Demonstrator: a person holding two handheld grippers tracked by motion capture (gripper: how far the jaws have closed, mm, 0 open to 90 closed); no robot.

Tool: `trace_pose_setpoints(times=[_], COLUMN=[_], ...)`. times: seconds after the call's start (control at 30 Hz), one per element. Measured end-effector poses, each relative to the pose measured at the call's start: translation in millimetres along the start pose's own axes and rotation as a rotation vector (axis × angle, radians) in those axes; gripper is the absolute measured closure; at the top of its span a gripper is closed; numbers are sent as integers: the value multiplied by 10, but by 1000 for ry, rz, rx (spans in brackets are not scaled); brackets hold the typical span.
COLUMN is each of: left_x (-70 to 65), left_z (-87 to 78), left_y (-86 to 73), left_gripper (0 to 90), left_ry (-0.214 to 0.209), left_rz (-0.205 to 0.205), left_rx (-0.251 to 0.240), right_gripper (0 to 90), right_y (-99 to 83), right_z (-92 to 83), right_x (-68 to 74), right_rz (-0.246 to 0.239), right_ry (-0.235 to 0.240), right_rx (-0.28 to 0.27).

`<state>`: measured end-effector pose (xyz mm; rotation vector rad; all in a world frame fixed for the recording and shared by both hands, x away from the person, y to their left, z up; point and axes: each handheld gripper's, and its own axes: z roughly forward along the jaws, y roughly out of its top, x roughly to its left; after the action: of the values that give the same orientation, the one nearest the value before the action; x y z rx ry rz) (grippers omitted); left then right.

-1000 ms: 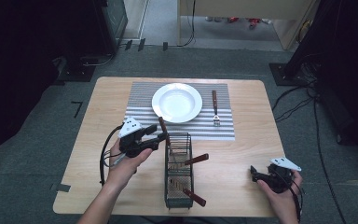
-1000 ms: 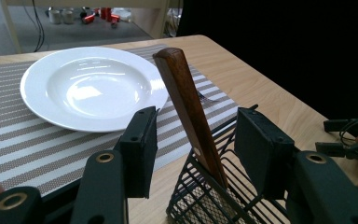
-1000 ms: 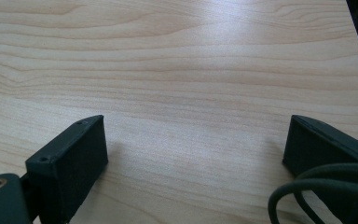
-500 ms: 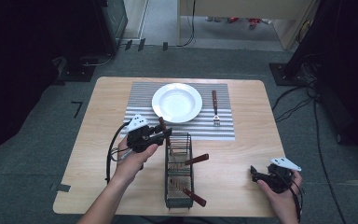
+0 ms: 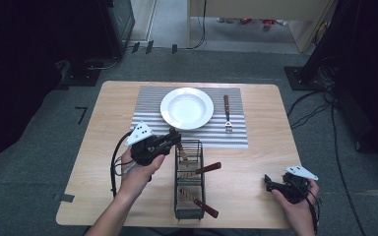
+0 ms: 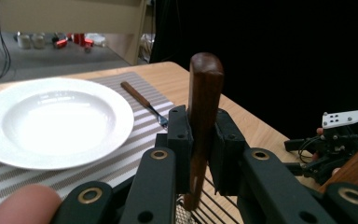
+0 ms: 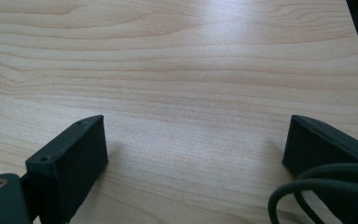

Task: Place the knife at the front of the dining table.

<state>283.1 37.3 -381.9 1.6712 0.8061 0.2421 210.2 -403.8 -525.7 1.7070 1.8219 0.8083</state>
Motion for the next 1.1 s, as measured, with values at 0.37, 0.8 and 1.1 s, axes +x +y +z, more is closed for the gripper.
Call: trace_pose_setpoints(times=[0.37,0.8,1.1], left_x=[-108,-194,-191], left_z=[-146,-502,-705], left_y=[137,468,593], left_gripper=[817,818,819], left_ry=[-12,5,28], left_rz=[50,90,111], left_rx=[-64,-182,-235], right_gripper=[59,59,59], right_y=[0,0,0], right_z=[0,1,2], right_x=[-1,-1,0], right_rz=[-1,-2,-1], right_ry=[-1,0,-1], right_rx=[0,-1,-2])
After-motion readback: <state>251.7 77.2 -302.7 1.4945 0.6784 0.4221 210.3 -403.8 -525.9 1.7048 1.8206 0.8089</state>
